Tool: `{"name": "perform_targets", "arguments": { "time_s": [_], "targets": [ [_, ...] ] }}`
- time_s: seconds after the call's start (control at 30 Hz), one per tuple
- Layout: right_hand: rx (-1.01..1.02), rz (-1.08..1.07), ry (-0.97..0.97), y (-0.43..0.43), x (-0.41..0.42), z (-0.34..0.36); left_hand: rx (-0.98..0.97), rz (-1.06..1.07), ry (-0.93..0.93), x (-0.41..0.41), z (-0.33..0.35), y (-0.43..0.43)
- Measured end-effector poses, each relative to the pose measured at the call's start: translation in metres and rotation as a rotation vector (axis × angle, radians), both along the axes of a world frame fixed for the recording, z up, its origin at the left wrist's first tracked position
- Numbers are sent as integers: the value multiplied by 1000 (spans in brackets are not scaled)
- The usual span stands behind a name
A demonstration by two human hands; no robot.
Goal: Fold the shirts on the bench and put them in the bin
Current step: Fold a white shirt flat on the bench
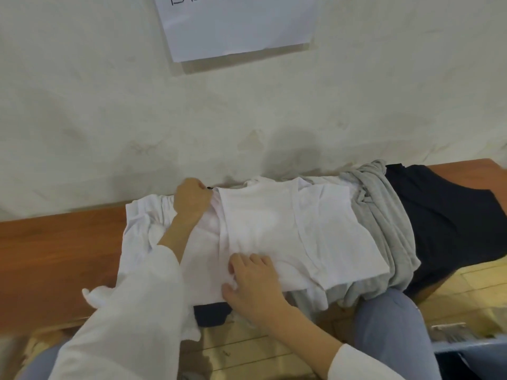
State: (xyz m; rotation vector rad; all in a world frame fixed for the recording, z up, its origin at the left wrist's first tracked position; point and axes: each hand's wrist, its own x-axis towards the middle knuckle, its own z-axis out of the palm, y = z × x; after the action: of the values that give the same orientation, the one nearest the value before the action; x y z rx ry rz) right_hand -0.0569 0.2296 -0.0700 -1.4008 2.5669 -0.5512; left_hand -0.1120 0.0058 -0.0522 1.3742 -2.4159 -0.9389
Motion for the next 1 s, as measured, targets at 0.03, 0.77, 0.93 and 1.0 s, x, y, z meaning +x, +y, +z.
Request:
{"name": "perform_targets", "arguments": {
  "time_s": [0.03, 0.77, 0.93, 1.0],
  "targets": [
    [-28, 7, 32, 1, 1, -3, -28, 17, 24, -2, 3, -3],
    [-35, -224, 112, 43, -70, -2, -408, -424, -149, 30, -19, 142],
    [75, -132, -193, 69, -80, -4, -340, -439, -325, 35, -39, 161],
    [-165, -282, -406, 84, -88, 7, -341, -443, -358, 34, -26, 172]
  ]
}}
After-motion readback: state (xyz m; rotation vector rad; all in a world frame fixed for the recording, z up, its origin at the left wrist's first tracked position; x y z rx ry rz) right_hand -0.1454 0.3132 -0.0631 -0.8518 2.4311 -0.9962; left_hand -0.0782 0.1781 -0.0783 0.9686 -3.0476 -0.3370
